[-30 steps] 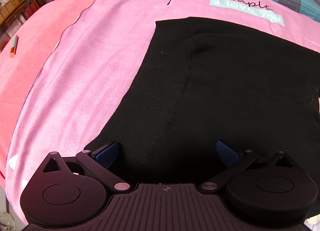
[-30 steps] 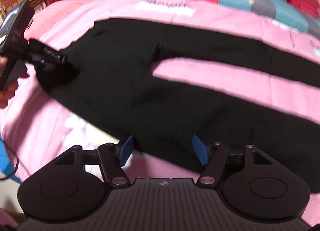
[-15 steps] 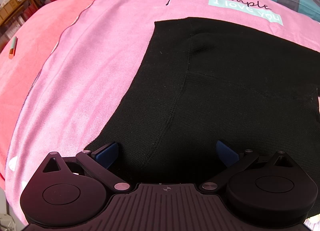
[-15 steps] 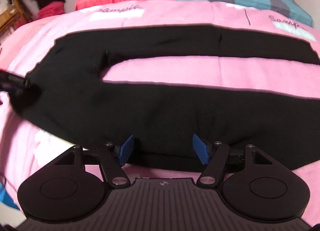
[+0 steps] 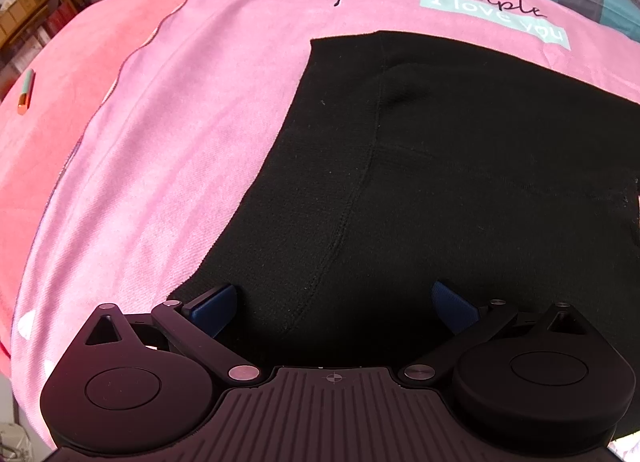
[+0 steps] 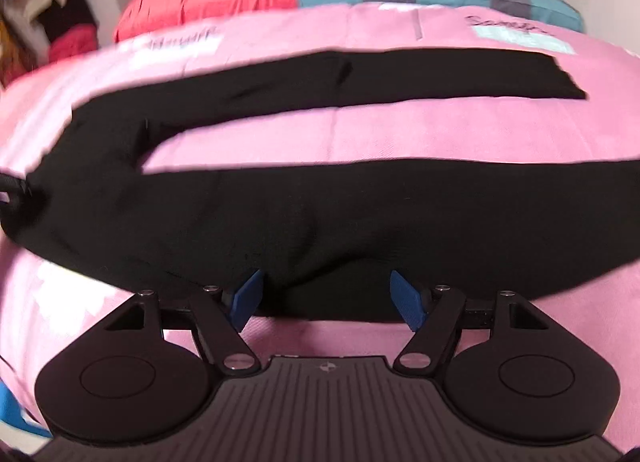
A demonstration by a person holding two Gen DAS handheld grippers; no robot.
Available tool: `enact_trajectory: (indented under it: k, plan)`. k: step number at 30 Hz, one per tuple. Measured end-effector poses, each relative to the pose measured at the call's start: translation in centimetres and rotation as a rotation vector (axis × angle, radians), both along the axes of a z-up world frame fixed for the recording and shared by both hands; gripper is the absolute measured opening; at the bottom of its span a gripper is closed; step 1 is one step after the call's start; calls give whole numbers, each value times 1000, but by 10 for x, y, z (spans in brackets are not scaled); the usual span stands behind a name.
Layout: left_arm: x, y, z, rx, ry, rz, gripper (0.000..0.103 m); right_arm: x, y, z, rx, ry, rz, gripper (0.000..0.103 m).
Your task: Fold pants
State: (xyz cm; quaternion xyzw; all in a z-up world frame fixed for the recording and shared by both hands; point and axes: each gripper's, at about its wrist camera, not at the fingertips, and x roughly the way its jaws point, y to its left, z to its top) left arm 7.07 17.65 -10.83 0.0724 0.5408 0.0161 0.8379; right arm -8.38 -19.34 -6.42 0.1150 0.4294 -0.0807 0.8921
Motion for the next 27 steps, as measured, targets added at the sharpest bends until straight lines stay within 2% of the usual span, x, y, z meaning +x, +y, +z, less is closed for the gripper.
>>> enact_trajectory:
  k: [3,6,8,10,11,13,15,17,19,21,23,25,27]
  plan:
    - [1,-1,0,5,5,9,103,-5,-28,11,-57,-67,-120,74]
    - [3,-2,-1,14,7,15,103,8,-52,13,-86,-63,-181,74]
    - [4,-3,-1,18,10,21,103,16,-67,3,-56,-13,-182,75]
    - [5,-3,-1,21,15,26,103,16,-77,-15,-43,89,-171,75]
    - [5,-3,-1,21,17,30,103,7,-76,-13,-65,50,-138,75]
    - [6,-4,-2,22,21,36,103,-7,-82,-9,-44,55,-154,75]
    - [7,-3,-2,22,24,43,103,-22,-97,-1,-2,-11,-245,74]
    - [7,-3,-2,25,22,52,103,-34,-118,5,22,-79,-431,75]
    - [7,-4,-2,30,23,58,103,-38,-144,1,93,-101,-611,79]
    - [8,-4,-2,35,25,62,103,-34,-167,-9,202,-93,-708,78]
    - [9,-5,-3,40,30,65,103,-26,-172,-12,195,-119,-729,79]
    - [10,-6,-3,47,32,64,103,-15,-173,-15,153,-110,-699,68]
    - [11,-7,-2,53,33,63,103,-11,-178,-16,116,-82,-673,12]
